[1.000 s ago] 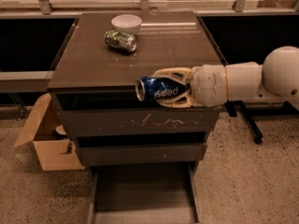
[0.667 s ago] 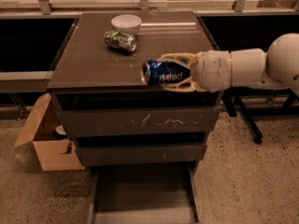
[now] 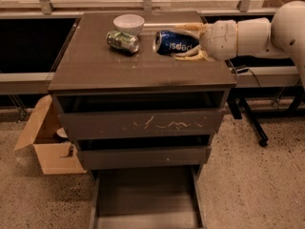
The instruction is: Pick pepsi can from bottom drawer and place on counter
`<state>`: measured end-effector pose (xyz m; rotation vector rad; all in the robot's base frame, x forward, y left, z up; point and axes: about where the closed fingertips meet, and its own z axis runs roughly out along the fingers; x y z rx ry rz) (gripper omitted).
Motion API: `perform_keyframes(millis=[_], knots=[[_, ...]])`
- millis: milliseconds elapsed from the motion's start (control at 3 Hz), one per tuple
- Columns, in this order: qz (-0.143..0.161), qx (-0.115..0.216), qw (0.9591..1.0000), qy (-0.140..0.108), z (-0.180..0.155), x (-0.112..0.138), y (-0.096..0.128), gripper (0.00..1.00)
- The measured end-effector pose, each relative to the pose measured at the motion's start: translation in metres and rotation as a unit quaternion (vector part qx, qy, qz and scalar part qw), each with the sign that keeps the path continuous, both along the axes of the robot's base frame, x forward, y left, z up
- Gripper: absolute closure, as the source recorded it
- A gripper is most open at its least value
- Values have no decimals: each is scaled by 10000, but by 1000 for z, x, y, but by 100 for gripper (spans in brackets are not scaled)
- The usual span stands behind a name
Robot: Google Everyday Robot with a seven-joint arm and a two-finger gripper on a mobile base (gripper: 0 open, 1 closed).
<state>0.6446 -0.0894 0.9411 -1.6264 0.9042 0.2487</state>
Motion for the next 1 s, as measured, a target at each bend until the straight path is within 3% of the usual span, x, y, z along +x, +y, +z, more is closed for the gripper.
perform_keyframes(millis=[333, 1000], knots=[[-311, 323, 9971, 616, -6, 49, -6, 100], [-524, 626, 9881, 1301, -36, 87, -7, 100]])
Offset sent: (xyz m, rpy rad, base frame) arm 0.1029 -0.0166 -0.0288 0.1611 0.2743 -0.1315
